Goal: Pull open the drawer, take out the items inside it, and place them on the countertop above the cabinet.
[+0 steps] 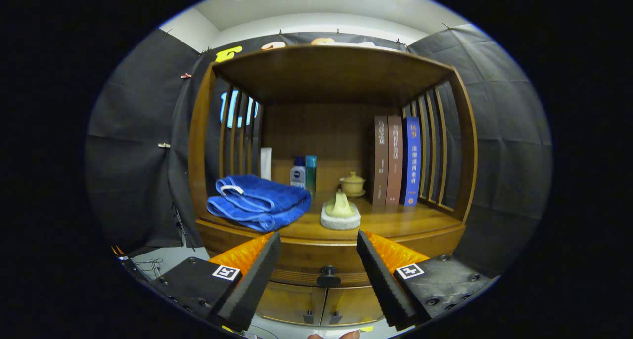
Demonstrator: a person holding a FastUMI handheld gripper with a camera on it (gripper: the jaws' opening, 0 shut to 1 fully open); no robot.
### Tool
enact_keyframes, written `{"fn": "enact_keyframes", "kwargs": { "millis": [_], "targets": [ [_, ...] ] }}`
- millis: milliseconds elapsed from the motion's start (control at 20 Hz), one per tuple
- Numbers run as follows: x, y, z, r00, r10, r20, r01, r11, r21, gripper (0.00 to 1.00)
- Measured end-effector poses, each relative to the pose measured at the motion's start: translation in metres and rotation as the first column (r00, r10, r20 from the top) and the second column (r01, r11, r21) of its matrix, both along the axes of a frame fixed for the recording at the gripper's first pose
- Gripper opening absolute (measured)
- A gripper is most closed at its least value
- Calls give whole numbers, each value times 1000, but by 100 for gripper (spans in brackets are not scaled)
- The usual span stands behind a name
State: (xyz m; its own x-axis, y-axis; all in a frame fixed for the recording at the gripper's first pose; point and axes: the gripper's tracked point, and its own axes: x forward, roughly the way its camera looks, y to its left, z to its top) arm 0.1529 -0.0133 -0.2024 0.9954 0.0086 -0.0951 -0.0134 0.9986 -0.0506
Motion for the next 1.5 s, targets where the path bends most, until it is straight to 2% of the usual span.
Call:
{"fn": "enact_keyframes", "kwargs": {
  "millis": [450,700,1000,1500],
  "targets": [
    [-67,17,107,999,24,42,-26,997,69,98],
    [-103,20,143,995,29,92,-35,998,55,98],
    [-124,16,154,994,32,102,-36,999,35,98],
    [-129,15,152,994,43,97,-50,997,65,98]
  ]
}}
